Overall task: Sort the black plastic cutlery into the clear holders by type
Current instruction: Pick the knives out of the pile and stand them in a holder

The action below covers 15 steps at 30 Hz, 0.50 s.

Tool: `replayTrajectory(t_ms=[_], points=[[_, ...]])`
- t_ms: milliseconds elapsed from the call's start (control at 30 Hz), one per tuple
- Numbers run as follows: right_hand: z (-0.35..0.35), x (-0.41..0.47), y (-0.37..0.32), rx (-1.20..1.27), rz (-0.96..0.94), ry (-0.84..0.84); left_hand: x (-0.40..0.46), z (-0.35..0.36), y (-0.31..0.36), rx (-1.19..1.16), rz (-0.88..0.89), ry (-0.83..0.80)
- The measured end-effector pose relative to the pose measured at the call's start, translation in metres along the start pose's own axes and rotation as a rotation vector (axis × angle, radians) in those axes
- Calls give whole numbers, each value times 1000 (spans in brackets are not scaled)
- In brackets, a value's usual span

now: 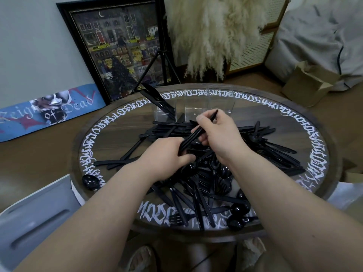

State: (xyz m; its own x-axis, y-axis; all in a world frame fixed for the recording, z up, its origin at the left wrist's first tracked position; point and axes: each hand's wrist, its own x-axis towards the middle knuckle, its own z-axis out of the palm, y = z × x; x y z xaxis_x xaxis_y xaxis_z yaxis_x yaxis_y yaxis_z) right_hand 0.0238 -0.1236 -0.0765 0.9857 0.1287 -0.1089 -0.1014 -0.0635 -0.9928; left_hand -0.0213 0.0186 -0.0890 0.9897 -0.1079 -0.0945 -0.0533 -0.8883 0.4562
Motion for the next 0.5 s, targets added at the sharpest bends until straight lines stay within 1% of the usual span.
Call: replayTrajectory(t_ms=[67,100,167,233,300,367,433,500], points=[[-4,-6,-1,19,5,29,-10,-3,-4,-28,-52,100],[-7,-9,-4,57,9,45,-16,-6,-7,-86,-88,150],[-12,-15,-12,157,13,73,-24,-12,-10,-335,-145,203],[-12,-22,-19,201,0,116,-32,-16,-4,-584,-163,210],[-8,-27,-25,228,-24,168,-38,-19,9,-750,-193,259],[-3,-32,-32,227,-37,162,-42,-26,21,-939,-230,339],[2,-36,-38,183,-50,112,-42,-34,26,-1027,-247,407],[5,-36,-42,164,-56,89,-41,-42,25,-1043,-266,443]])
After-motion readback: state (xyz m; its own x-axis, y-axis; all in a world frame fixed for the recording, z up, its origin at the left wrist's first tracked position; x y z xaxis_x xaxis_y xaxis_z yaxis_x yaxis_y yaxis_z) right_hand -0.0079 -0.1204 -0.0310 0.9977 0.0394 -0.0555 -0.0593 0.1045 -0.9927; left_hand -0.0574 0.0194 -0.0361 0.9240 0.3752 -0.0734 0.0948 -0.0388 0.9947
